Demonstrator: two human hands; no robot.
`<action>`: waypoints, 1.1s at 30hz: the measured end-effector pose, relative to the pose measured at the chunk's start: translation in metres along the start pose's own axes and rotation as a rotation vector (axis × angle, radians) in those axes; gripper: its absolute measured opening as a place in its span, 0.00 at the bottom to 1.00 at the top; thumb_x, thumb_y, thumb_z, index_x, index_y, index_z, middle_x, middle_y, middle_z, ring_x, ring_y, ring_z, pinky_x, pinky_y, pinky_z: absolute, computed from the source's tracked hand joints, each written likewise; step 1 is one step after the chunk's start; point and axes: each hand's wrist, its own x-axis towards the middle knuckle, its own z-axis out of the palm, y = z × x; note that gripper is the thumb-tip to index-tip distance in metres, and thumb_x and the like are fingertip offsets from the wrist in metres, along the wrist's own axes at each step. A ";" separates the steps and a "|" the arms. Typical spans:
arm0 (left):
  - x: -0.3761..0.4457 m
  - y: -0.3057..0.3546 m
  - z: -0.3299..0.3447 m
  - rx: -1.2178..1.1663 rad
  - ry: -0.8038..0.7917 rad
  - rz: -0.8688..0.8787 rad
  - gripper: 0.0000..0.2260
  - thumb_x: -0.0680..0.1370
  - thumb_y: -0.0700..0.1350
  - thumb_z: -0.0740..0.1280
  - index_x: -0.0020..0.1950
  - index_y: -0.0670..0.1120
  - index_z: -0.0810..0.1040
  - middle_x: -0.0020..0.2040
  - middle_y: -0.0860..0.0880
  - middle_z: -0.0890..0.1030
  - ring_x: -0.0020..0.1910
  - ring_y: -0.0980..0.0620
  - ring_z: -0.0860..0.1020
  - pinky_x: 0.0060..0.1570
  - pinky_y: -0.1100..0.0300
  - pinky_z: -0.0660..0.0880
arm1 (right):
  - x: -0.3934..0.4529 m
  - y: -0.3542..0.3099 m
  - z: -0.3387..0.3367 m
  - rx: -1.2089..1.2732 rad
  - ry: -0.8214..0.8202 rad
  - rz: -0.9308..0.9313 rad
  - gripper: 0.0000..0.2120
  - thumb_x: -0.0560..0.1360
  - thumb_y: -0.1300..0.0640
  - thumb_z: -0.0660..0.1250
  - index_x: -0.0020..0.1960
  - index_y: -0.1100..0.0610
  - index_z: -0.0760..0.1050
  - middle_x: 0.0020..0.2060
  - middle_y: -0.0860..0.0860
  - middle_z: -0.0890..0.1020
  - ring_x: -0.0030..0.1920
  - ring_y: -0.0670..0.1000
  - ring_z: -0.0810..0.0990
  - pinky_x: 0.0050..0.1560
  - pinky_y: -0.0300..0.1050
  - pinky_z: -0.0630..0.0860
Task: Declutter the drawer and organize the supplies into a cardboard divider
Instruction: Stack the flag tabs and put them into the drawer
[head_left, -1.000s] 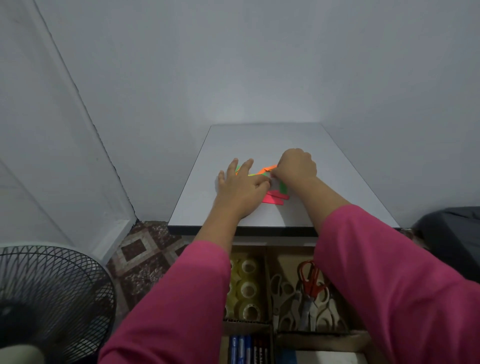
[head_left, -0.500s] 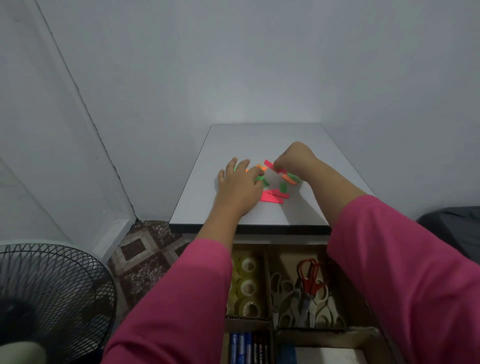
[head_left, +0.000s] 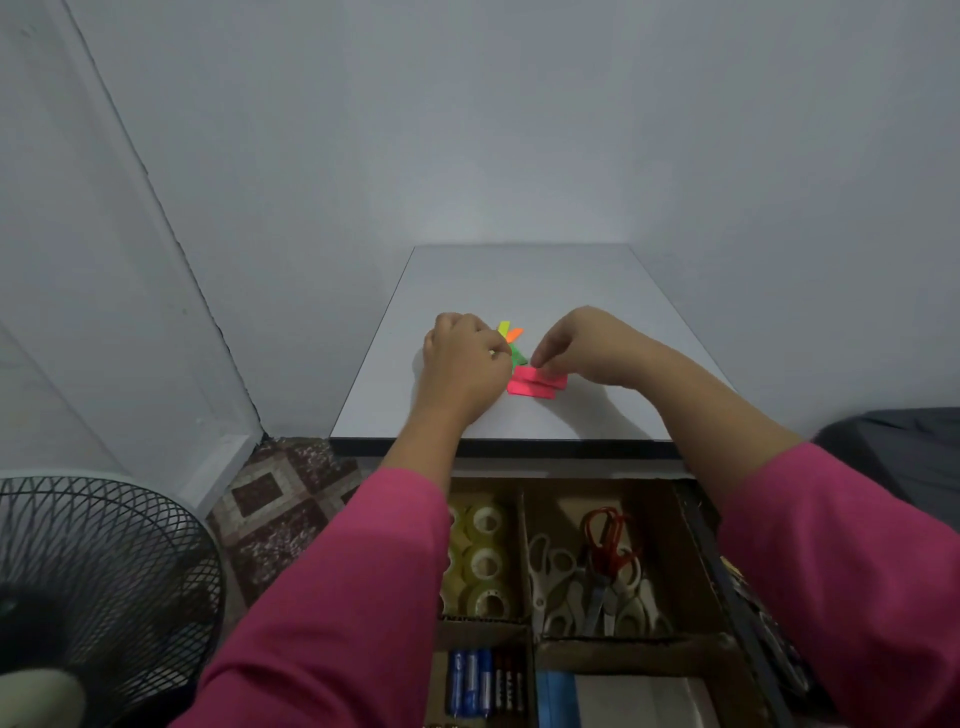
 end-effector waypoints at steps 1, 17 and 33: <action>-0.002 0.000 -0.001 0.003 0.000 0.023 0.12 0.75 0.43 0.61 0.48 0.47 0.85 0.50 0.52 0.78 0.58 0.51 0.67 0.56 0.57 0.63 | -0.001 0.001 0.003 -0.039 0.019 -0.015 0.10 0.73 0.63 0.70 0.54 0.57 0.83 0.48 0.52 0.83 0.47 0.48 0.78 0.49 0.39 0.73; -0.022 0.003 -0.005 0.071 -0.017 0.025 0.11 0.76 0.51 0.64 0.53 0.51 0.83 0.50 0.51 0.79 0.58 0.51 0.68 0.55 0.55 0.67 | 0.009 -0.002 0.017 -0.338 0.023 0.023 0.11 0.73 0.53 0.71 0.55 0.51 0.82 0.51 0.49 0.81 0.50 0.49 0.77 0.49 0.42 0.74; -0.021 -0.002 -0.006 -0.182 -0.141 -0.174 0.10 0.74 0.49 0.70 0.33 0.56 0.75 0.51 0.48 0.77 0.57 0.49 0.70 0.54 0.51 0.73 | 0.007 -0.008 0.016 -0.319 0.108 -0.006 0.06 0.71 0.55 0.73 0.47 0.48 0.81 0.47 0.46 0.79 0.50 0.50 0.78 0.52 0.49 0.78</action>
